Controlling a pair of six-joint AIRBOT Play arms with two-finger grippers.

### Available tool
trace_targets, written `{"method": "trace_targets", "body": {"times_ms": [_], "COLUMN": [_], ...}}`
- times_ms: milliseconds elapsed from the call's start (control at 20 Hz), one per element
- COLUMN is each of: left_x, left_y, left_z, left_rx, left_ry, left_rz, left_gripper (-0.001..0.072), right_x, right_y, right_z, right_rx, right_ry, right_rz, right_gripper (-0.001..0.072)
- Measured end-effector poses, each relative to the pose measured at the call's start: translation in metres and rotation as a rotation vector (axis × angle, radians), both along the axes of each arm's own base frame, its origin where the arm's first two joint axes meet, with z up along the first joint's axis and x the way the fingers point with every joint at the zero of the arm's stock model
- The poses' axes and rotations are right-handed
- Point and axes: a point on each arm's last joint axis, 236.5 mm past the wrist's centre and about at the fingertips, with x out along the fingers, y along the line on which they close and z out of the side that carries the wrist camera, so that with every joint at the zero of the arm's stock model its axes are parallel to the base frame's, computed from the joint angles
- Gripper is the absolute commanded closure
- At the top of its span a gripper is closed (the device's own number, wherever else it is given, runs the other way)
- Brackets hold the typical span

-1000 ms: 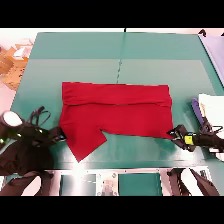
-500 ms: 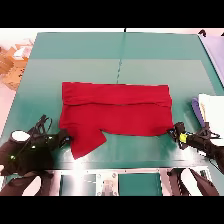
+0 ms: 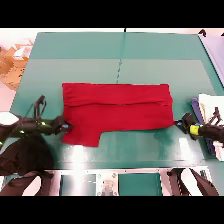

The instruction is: Fold the shirts.

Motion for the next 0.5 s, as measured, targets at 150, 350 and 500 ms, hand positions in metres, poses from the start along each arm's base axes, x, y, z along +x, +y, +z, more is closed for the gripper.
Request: {"method": "trace_targets", "body": {"times_ms": [150,350,500], "left_x": [0.020,0.055,0.090], "left_y": [0.005,0.011,0.016], "left_z": [0.037,0.078,0.091], "left_rx": [0.027,0.052,0.058], "left_ry": [-0.074,-0.158,-0.183], "left_rz": [-0.025,-0.035,-0.030], "left_gripper": [0.0687,0.0687,0.0686], "right_x": [0.011,0.040,0.080], "right_y": [-0.011,-0.008,-0.004], "right_z": [0.028,0.048,0.056], "right_rx": [-0.046,-0.028,-0.008], "right_ry": [-0.024,-0.070,-0.105], "right_rz": [0.029,0.060,0.084], "right_gripper": [0.0697,0.0697,0.0696]}}
